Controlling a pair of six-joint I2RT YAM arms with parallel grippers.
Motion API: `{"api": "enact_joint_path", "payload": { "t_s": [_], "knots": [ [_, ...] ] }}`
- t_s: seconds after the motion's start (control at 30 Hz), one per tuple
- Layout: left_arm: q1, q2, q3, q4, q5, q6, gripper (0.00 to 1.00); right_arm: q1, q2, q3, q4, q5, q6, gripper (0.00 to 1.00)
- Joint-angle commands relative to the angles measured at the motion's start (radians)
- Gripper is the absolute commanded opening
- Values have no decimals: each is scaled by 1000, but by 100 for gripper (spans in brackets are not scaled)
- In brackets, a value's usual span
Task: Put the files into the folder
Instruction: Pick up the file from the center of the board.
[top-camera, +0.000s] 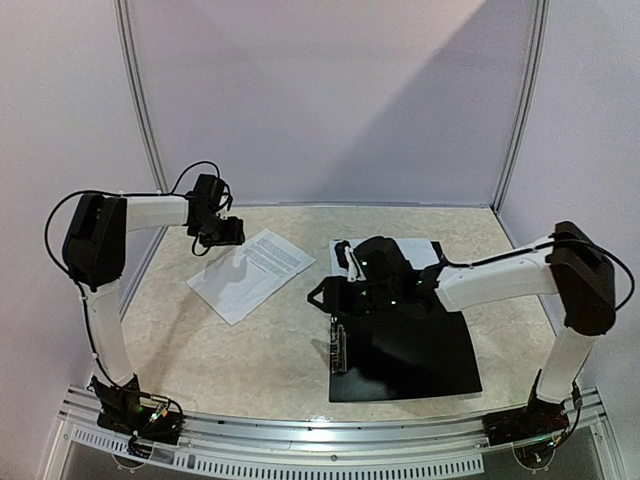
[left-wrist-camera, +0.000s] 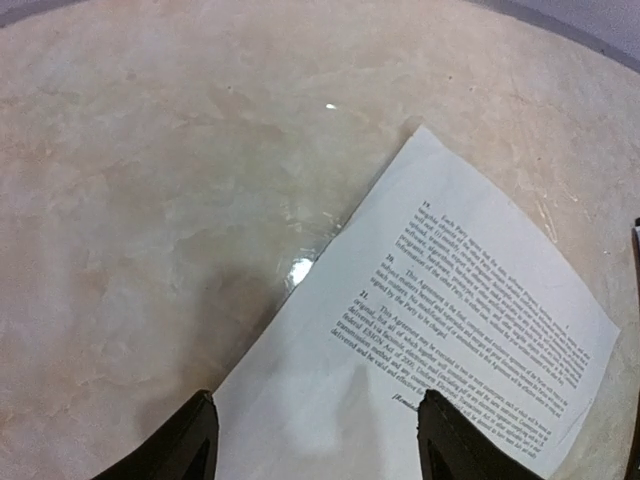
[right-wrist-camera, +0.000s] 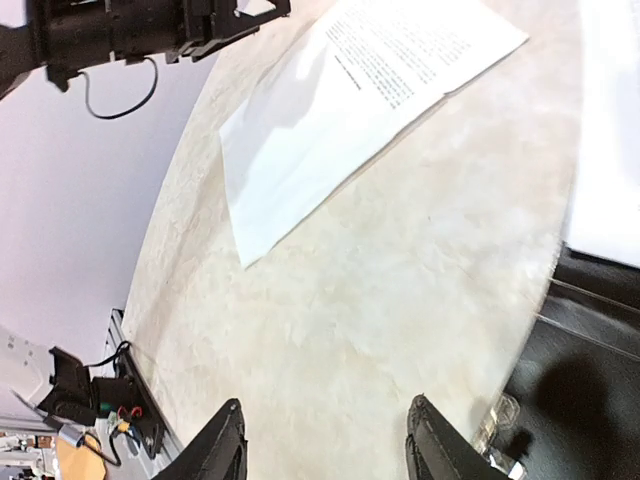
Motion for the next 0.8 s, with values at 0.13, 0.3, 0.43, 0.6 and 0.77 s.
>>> {"api": "enact_joint_path", "payload": {
  "t_s": [0.13,0.3,0.43,0.6,0.77],
  "knots": [
    [69,35,-22,69,84,-42,69,9,328,274,72,-54,117,58],
    [103,90,36,37,115,-49,69,8,510,441,55,-65,204,59],
    [120,100,29,36,118,-57,68,9,605,535,31,-14,295,58],
    [123,125,8,36,136,-67,67,9,642,540,72,61,423,58],
    [110,136,-34,25,169,-89,64,2,721,607,82,66,555,56]
  ]
}}
